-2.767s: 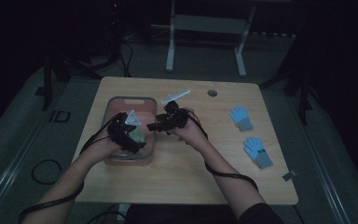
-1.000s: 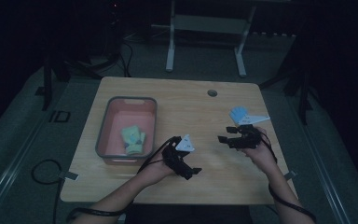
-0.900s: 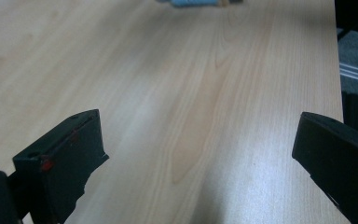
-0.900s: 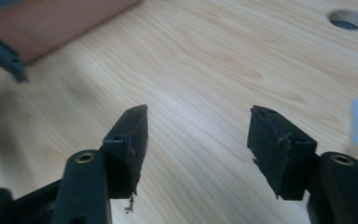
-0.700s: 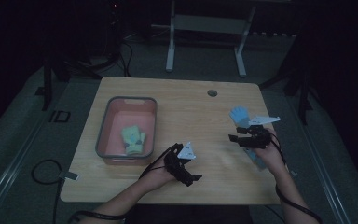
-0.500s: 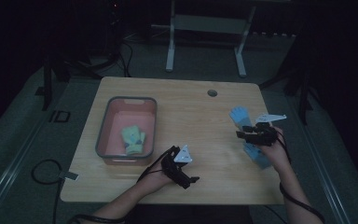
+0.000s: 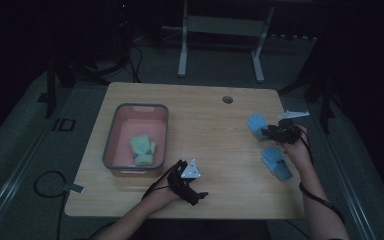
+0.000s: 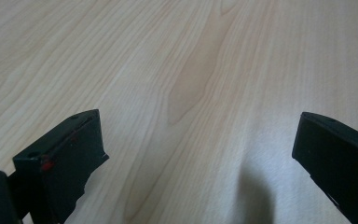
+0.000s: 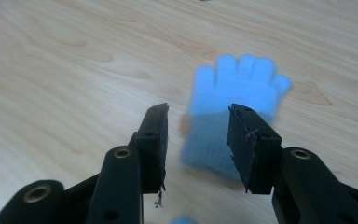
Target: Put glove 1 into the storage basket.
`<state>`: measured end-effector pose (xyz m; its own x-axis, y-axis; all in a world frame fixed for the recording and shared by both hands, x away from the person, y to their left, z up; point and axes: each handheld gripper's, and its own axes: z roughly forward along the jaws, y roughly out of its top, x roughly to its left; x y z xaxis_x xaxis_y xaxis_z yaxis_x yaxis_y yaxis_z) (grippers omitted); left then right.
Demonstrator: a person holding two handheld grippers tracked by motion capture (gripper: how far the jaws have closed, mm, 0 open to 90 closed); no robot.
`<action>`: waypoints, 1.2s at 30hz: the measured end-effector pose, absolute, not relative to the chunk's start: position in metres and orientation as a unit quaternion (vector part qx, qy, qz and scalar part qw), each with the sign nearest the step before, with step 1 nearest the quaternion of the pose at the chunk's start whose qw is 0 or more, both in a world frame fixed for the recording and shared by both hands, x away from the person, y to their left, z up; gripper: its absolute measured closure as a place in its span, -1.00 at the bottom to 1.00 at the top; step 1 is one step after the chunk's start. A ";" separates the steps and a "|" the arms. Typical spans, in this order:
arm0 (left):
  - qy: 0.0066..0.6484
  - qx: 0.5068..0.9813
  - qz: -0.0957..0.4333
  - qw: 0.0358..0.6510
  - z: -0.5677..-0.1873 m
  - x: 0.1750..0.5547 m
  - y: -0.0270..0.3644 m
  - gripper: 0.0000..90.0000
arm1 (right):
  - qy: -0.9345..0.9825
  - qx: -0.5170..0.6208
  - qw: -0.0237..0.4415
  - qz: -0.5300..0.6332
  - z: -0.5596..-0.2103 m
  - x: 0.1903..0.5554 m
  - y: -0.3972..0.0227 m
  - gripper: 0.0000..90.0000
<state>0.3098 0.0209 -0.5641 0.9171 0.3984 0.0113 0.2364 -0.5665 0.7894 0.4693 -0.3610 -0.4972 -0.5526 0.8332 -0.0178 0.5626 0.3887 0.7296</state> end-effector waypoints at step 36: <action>0.180 0.872 0.104 0.444 -0.569 0.306 0.027 -0.95 | 0.807 0.481 0.180 0.293 -0.522 0.514 -0.334 0.95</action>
<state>0.3055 0.0272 -0.5686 0.9139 0.4053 0.0214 0.2214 -0.5420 0.8107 0.5136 -0.3343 -0.5222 -0.4728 0.8811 -0.0081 0.6704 0.3656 0.6457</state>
